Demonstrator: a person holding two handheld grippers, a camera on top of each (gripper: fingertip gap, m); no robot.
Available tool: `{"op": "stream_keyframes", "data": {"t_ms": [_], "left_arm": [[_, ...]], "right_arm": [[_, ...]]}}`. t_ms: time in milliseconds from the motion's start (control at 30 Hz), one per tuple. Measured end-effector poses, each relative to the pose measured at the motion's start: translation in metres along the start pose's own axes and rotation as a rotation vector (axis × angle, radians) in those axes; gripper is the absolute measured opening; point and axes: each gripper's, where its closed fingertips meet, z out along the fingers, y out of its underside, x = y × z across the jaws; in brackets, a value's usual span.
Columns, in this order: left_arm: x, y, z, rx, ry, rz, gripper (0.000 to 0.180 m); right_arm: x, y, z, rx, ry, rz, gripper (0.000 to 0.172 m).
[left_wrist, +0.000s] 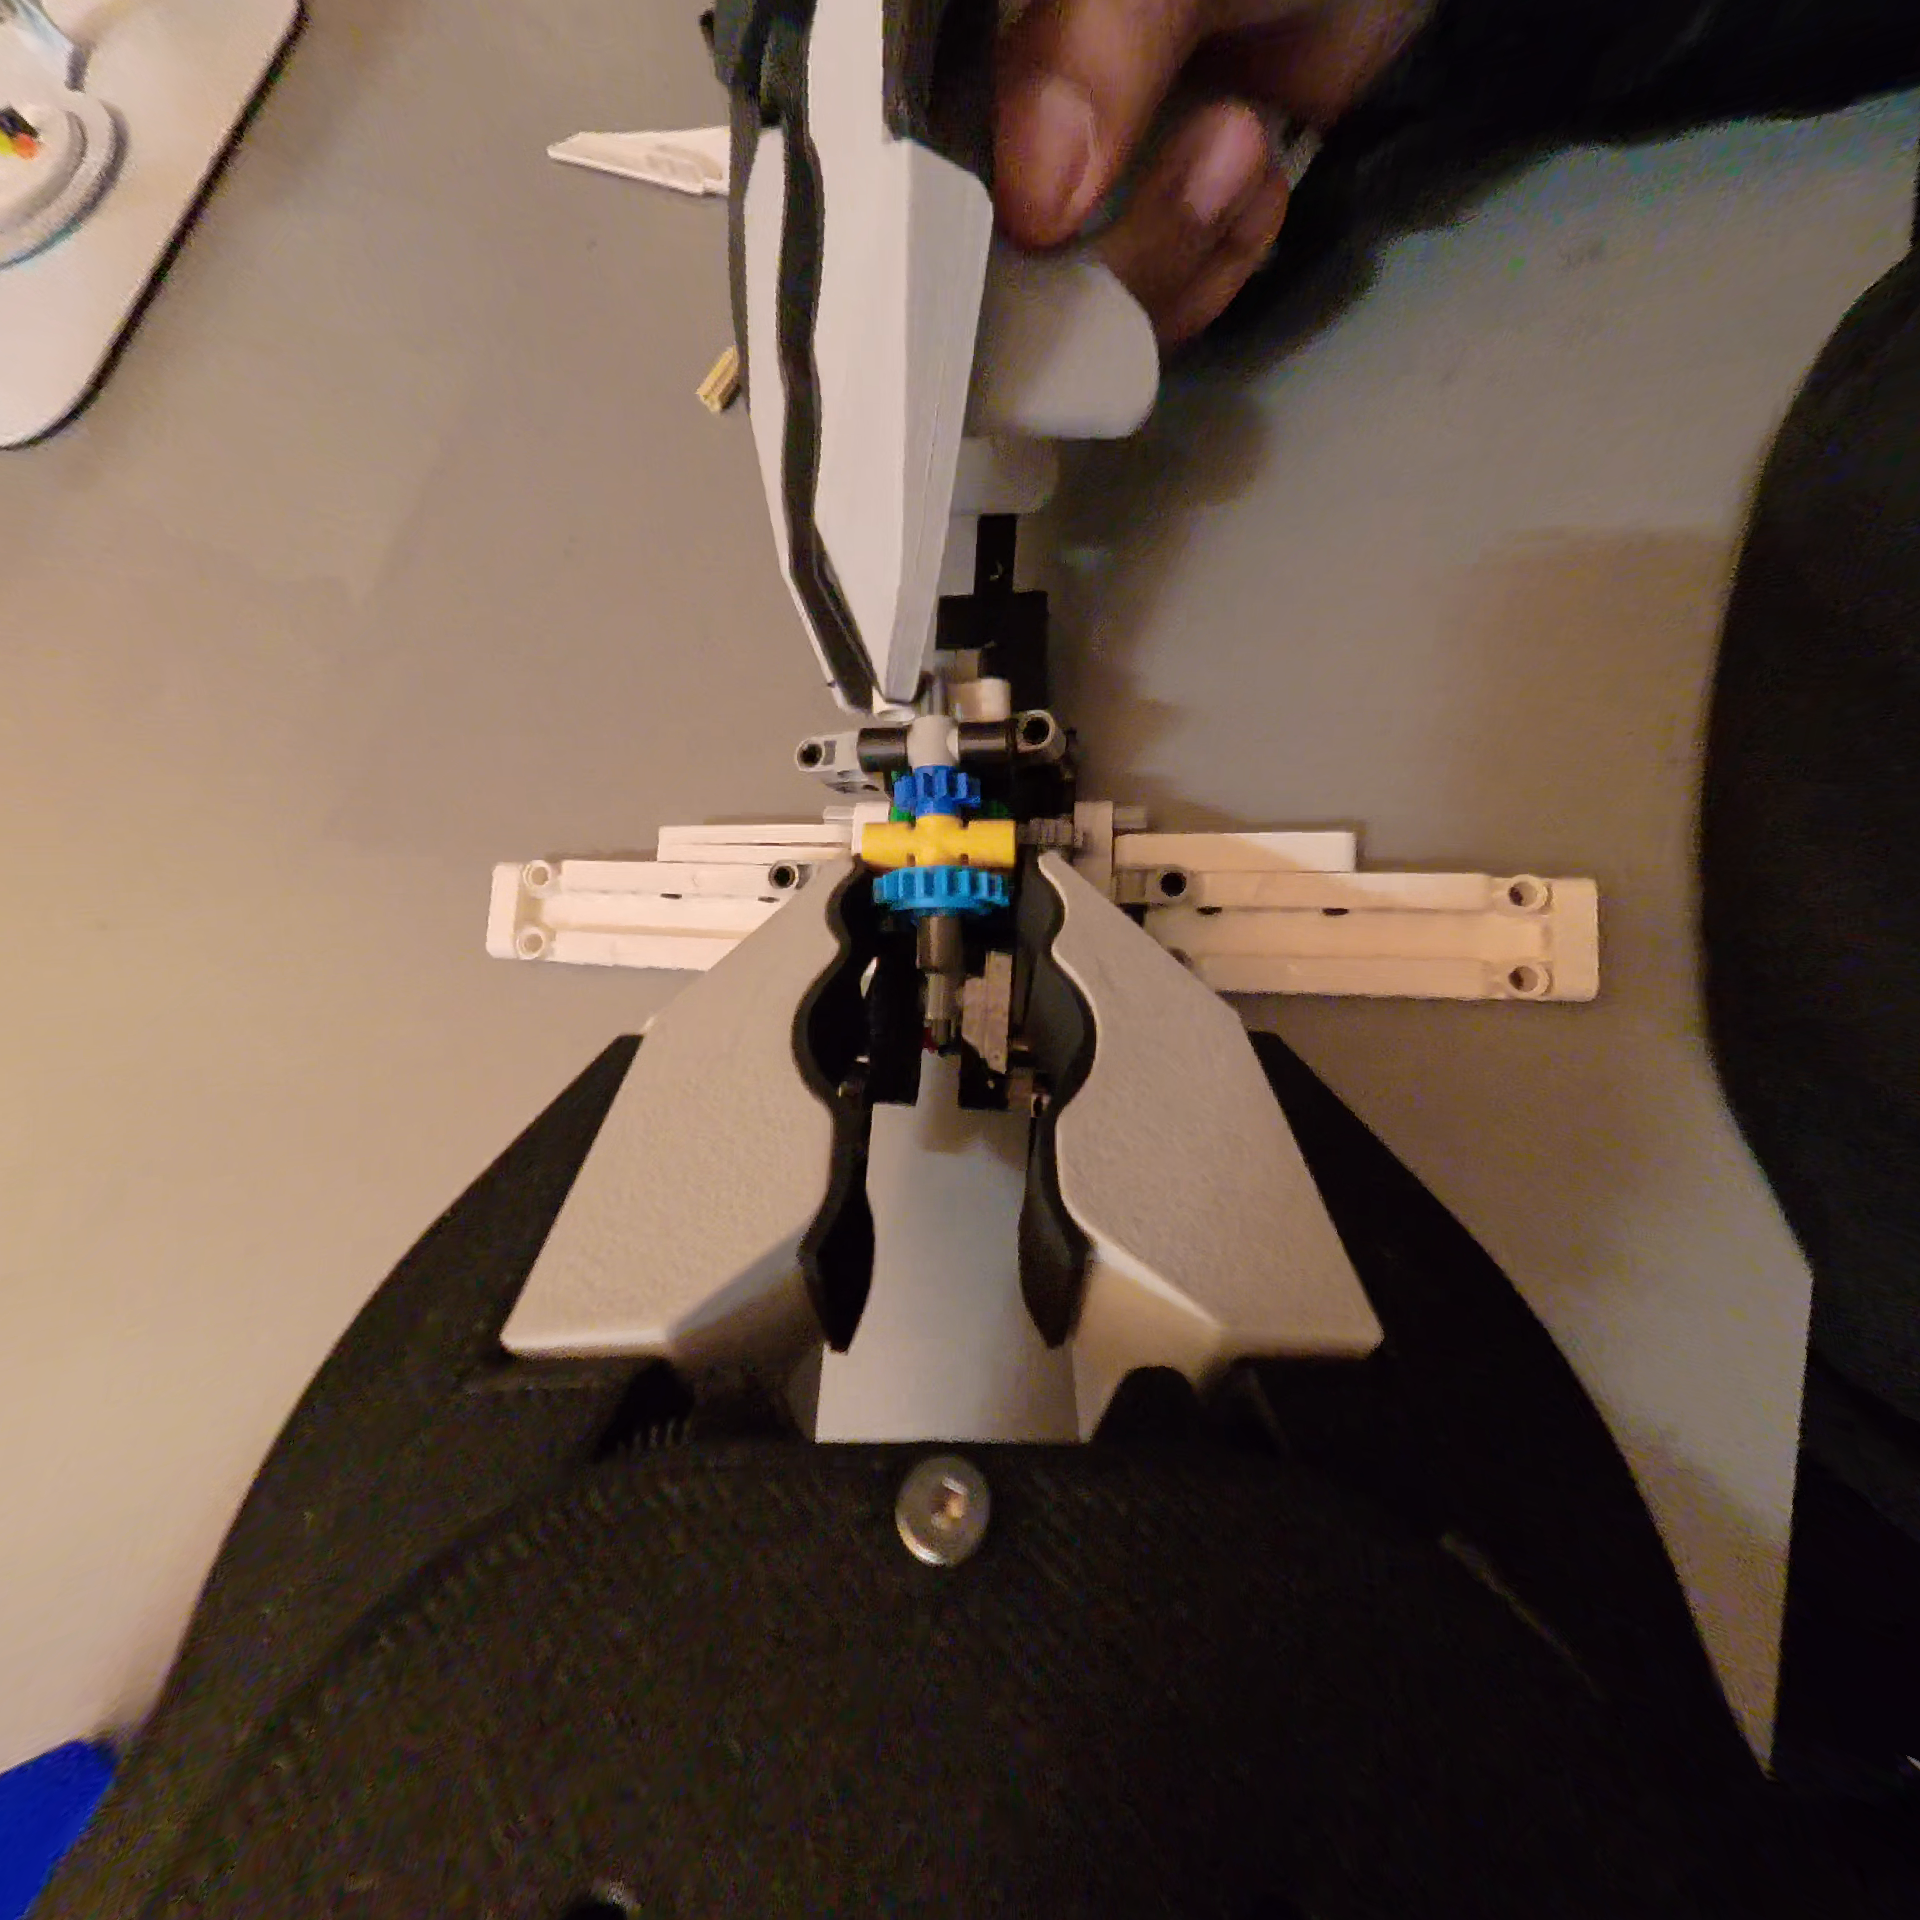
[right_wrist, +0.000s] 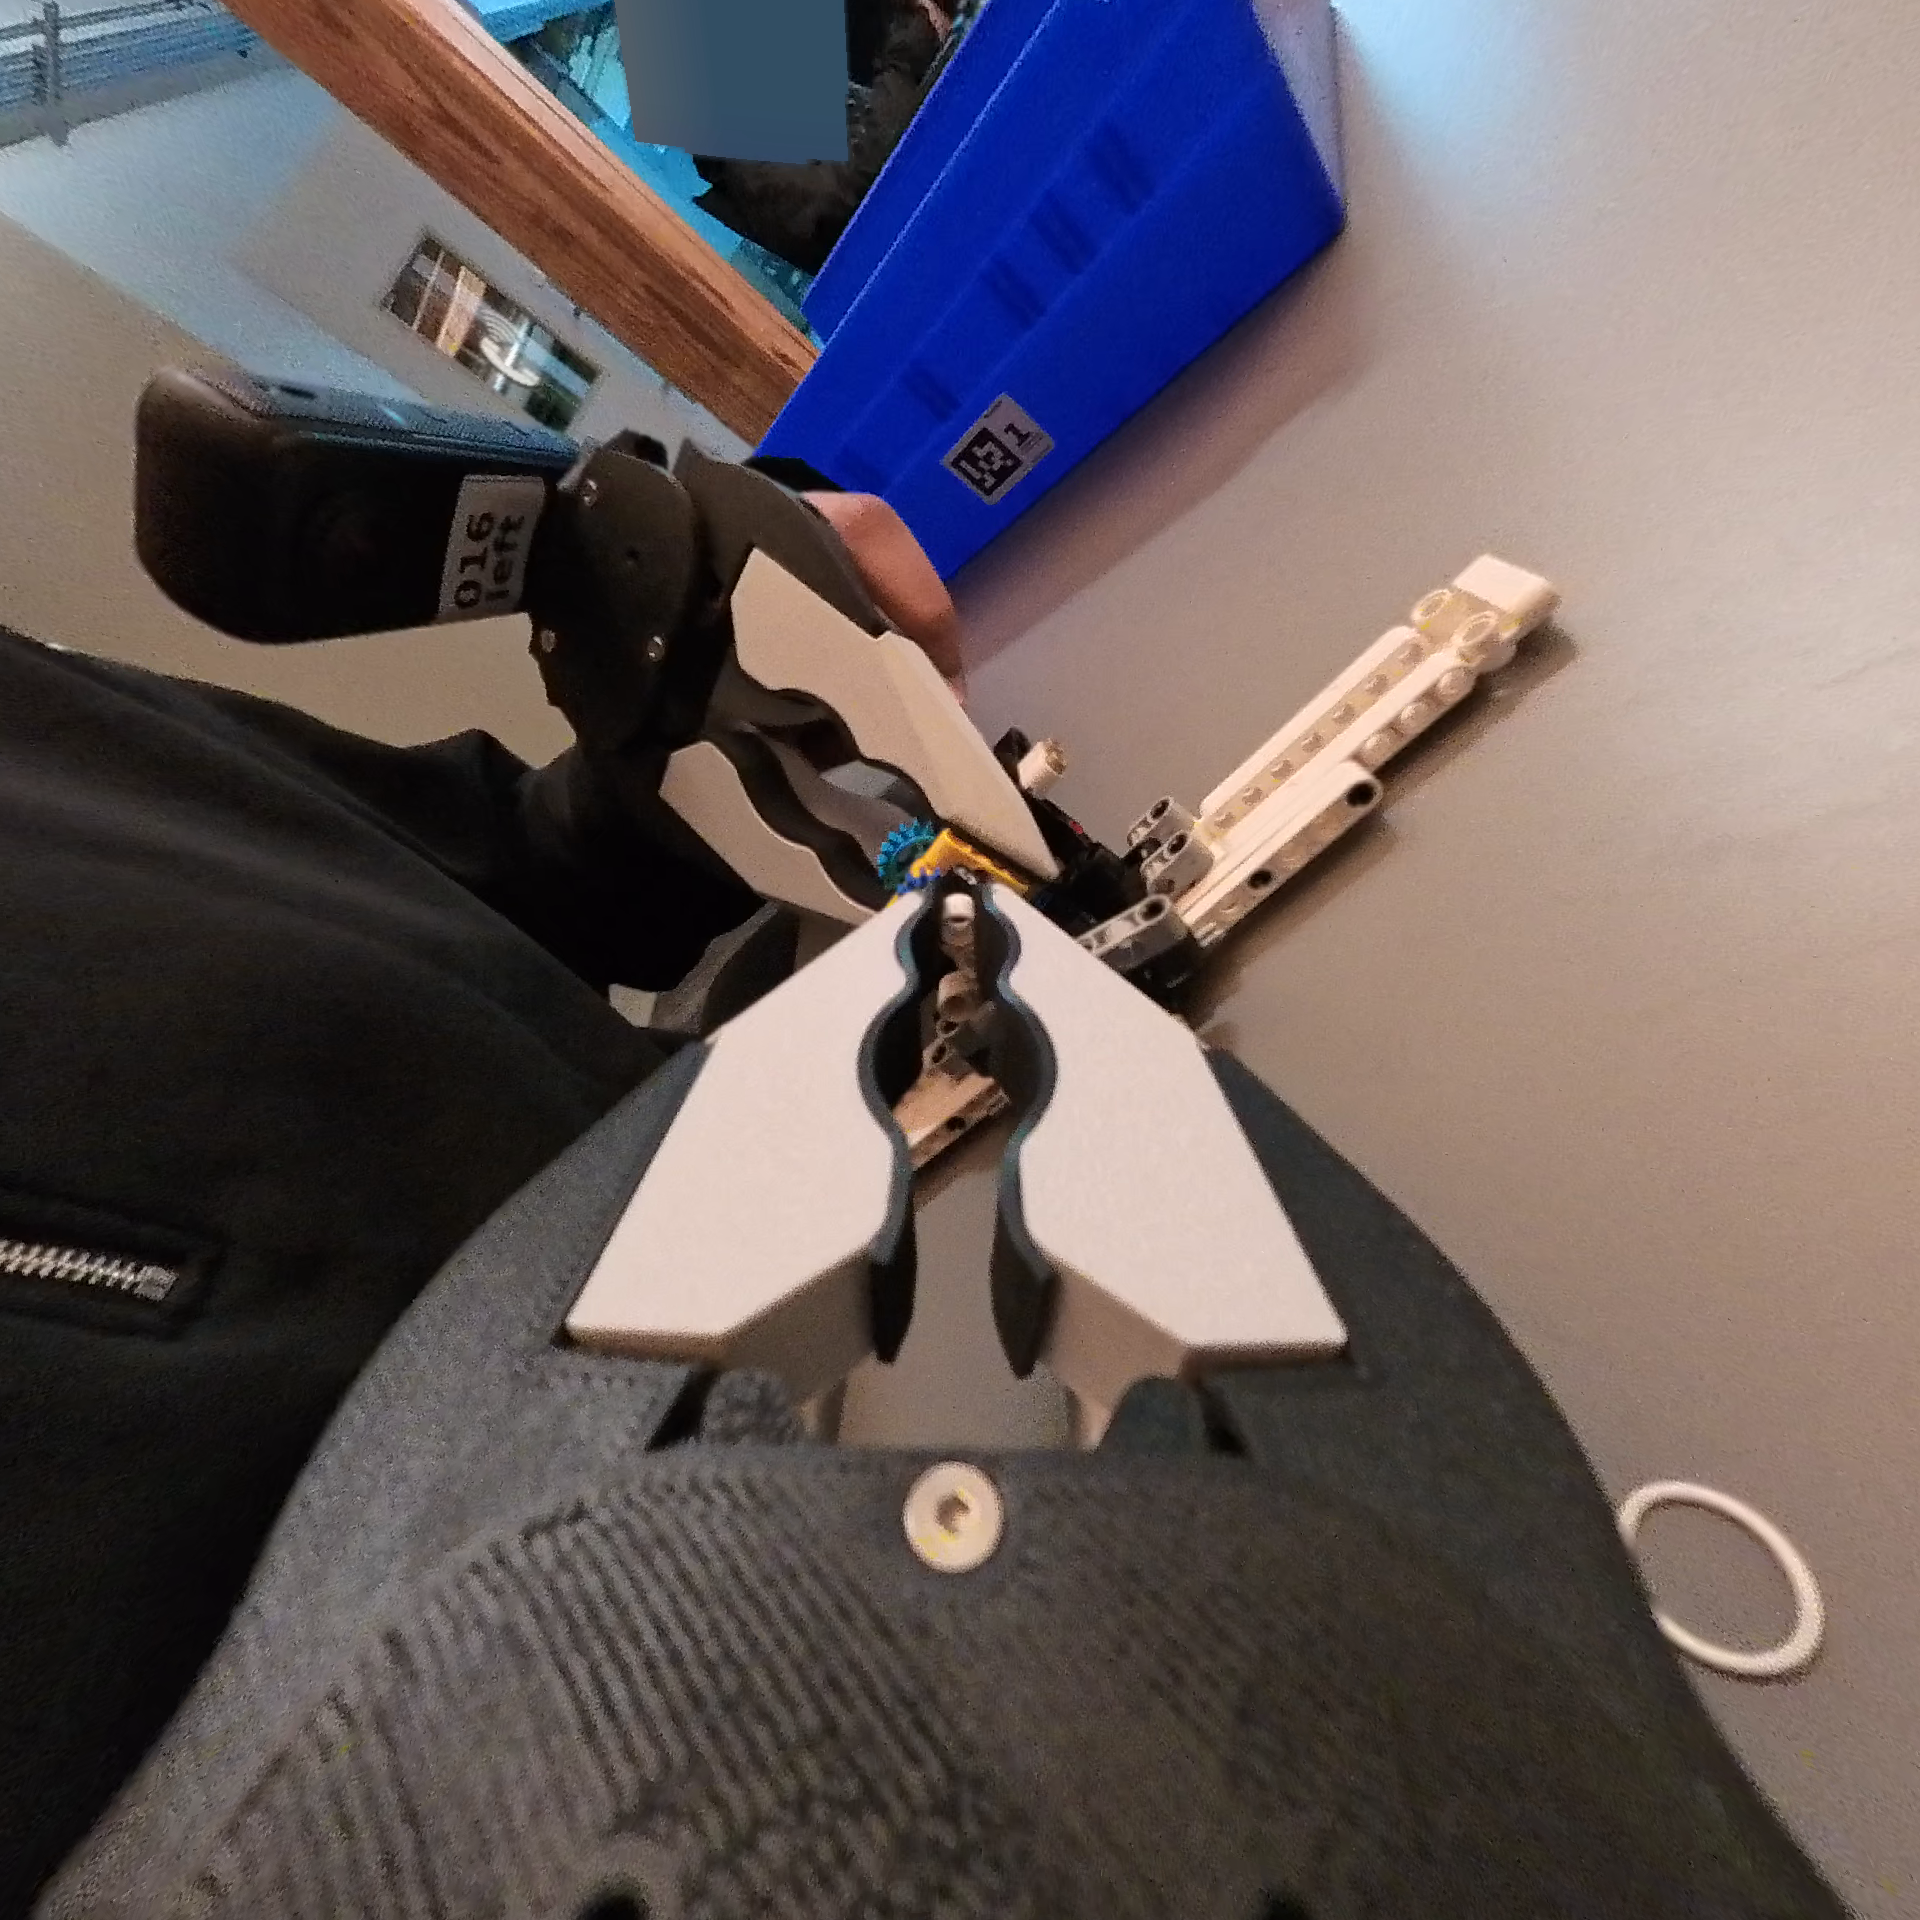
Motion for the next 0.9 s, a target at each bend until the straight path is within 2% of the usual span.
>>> {"op": "stream_keyframes", "data": {"t_ms": [67,133,200,300,367,467,633,733,900], "left_arm": [[-0.004,0.001,0.000,0.000,-0.010,-0.001,0.027],[0.015,-0.007,0.003,0.036,0.099,-0.016,0.026],[0.020,-0.011,0.008,0.026,0.077,0.016,0.027],[0.007,-0.007,0.005,-0.005,0.009,-0.008,0.028],[0.006,-0.006,0.005,0.015,0.023,-0.036,0.027],[0.005,-0.005,0.004,0.014,0.025,-0.033,0.027],[0.005,-0.005,0.005,0.013,0.038,-0.025,0.027],[0.005,-0.005,0.005,0.008,0.039,-0.019,0.028],[0.006,-0.005,0.004,0.008,0.036,-0.027,0.027]], "right_arm": [[0.003,-0.004,0.001,0.000,0.041,-0.010,0.003],[0.006,-0.017,-0.003,0.063,0.081,-0.023,0.000],[0.010,-0.033,-0.015,0.122,0.110,-0.039,0.000],[-0.002,-0.050,-0.028,0.171,0.084,-0.073,0.000],[-0.012,-0.053,-0.033,0.182,0.074,-0.138,0.000],[-0.017,-0.032,-0.031,0.045,0.106,-0.251,0.002],[-0.004,0.016,-0.019,-0.262,0.261,-0.564,0.023],[0.008,0.033,-0.014,-0.397,0.309,-0.635,0.039],[0.009,0.032,-0.009,-0.389,0.274,-0.626,0.036]]}}
